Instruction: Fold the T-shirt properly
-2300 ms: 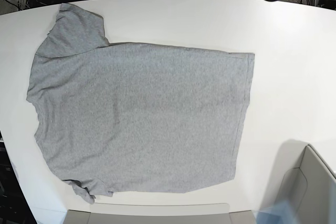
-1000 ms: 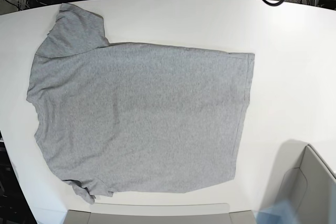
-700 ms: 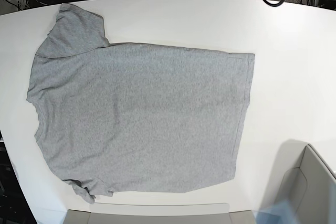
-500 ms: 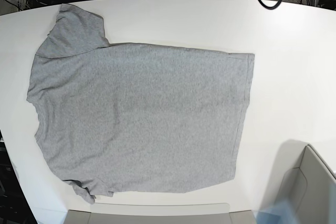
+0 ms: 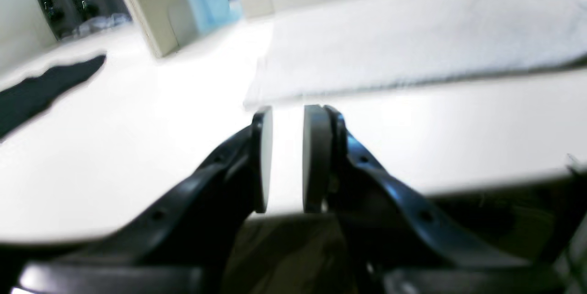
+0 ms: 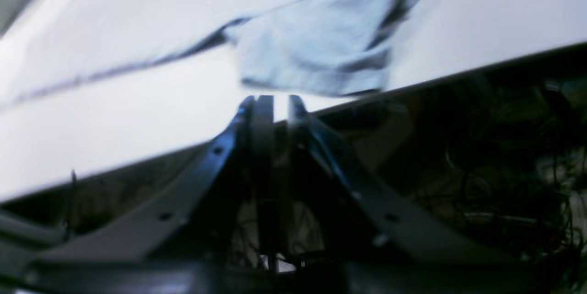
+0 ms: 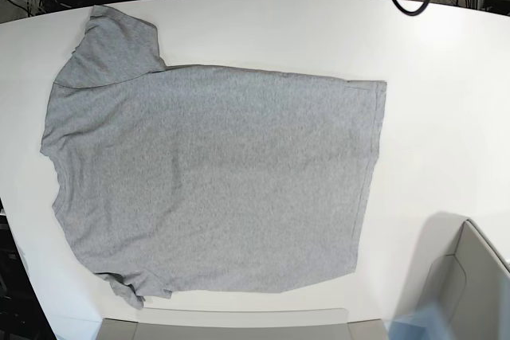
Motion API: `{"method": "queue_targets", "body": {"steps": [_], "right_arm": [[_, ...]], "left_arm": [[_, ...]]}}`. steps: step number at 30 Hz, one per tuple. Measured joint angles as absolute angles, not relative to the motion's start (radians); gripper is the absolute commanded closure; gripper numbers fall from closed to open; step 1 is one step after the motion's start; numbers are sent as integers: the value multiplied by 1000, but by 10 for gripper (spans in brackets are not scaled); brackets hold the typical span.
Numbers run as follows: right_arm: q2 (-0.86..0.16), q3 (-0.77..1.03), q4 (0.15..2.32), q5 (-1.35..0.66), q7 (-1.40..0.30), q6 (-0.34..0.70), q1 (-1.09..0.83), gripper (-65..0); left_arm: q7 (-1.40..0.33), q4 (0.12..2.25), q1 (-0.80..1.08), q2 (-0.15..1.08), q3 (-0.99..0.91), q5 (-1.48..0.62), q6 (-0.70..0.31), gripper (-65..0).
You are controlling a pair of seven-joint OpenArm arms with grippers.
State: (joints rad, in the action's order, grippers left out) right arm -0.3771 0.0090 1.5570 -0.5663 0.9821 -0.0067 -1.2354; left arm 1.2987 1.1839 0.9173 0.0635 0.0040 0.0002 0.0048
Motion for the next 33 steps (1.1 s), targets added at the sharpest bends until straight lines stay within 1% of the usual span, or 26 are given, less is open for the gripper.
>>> {"method": "queue_targets", "body": {"steps": [3, 5, 8, 12, 15, 17, 19, 24, 27, 30, 31, 33], "right_arm": [[-471, 3, 1626, -640, 957, 3, -1291, -187], [-522, 4, 1633, -709, 952, -1, -1294, -229], [-595, 7, 1632, -820, 949, 2, -1286, -271], [-711, -1, 1629, -993, 945, 3, -1292, -273], [-793, -1, 1628, -1084, 942, 4, -1290, -273], [-826, -3, 1613, -1127, 901, 3, -1260, -272], [-826, -4, 1588, -1176, 839, 0, -1198, -272], [-816, -8, 1536, -1182, 675, -4, -1069, -272], [-775, -5, 1533, -1183, 587, -4, -985, -272], [-739, -10, 1529, -1180, 498, 91, -928, -272], [-723, -10, 1518, -1180, 475, 109, -906, -272], [-683, -4, 1491, -1182, 390, 109, -850, -272]], "left_arm": [[1196, 1295, 914, 62, 4, -1, 3, -145], [1078, 1373, 918, 64, 4, -1, 5, -145], [929, 1478, 940, 63, 5, -1, 6, -145], [803, 1563, 942, 64, 8, -1, 5, -145], [778, 1586, 931, 62, 9, -1, 3, -145], [754, 1586, 928, 64, 9, -1, 4, -145], [752, 1584, 921, 64, 9, -1, 4, -145], [751, 1584, 904, 64, 9, -1, 4, -144], [750, 1584, 904, 64, 10, -1, 4, -144], [749, 1584, 906, 64, 10, -1, 4, -144], [749, 1584, 898, 66, 10, -1, 4, -144], [741, 1584, 888, 66, 9, -1, 3, -145]]}}
